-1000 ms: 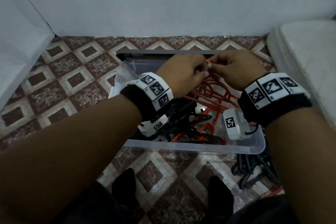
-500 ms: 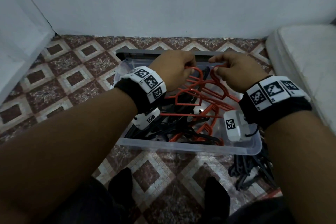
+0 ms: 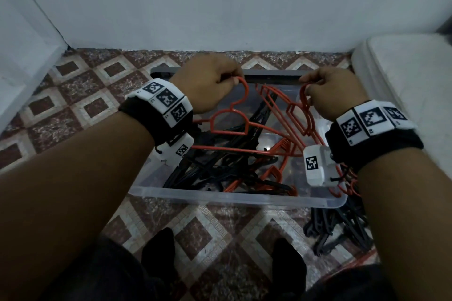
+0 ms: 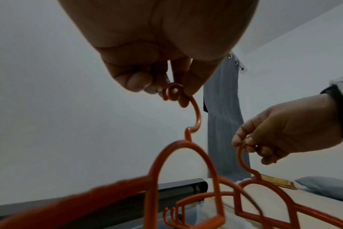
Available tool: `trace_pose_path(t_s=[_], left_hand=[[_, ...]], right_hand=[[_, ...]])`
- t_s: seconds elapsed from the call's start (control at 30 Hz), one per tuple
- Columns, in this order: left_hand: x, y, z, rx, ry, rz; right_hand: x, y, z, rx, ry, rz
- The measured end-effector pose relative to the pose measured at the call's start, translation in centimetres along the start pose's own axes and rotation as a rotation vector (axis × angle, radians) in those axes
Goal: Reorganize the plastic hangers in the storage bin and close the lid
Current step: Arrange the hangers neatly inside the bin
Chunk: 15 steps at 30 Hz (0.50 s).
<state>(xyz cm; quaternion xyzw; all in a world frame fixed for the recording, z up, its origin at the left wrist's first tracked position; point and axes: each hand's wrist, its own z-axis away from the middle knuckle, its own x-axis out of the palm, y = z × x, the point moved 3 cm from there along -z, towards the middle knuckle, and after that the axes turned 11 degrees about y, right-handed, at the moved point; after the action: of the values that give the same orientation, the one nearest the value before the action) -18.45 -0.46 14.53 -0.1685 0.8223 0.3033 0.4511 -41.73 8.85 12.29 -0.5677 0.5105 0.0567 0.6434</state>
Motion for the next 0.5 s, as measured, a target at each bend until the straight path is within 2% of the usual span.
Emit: trace_pose_path(t_s=[0.1,0.2,0.27,0.4,0.5], left_hand=[[-1.3,-1.0,0.0,-0.031,0.121,-0.015],[-1.9,-2.1,0.1,-0.096,0.149,-0.065],[-1.6,-2.3,0.2,-0.135,0.11,-0.087],[0.6,-0.9,0.9,-0.123,-0.046,-0.086],[2.0,0.3,1.3,-0.192,-0.087,-0.077]], right_hand=[[-0.1,0.3,0.0,0.024,0.008,0.03],[-0.1,0.3,0.1,0.059,-0.01,0.044],[0.0,0.3,0.2,0.075,-0.025,0.052],[0.5,-0.3,0.4,0.052,-0.049,0.079],[1.2,-0.9,0.6,0.039,-0.136,0.038]])
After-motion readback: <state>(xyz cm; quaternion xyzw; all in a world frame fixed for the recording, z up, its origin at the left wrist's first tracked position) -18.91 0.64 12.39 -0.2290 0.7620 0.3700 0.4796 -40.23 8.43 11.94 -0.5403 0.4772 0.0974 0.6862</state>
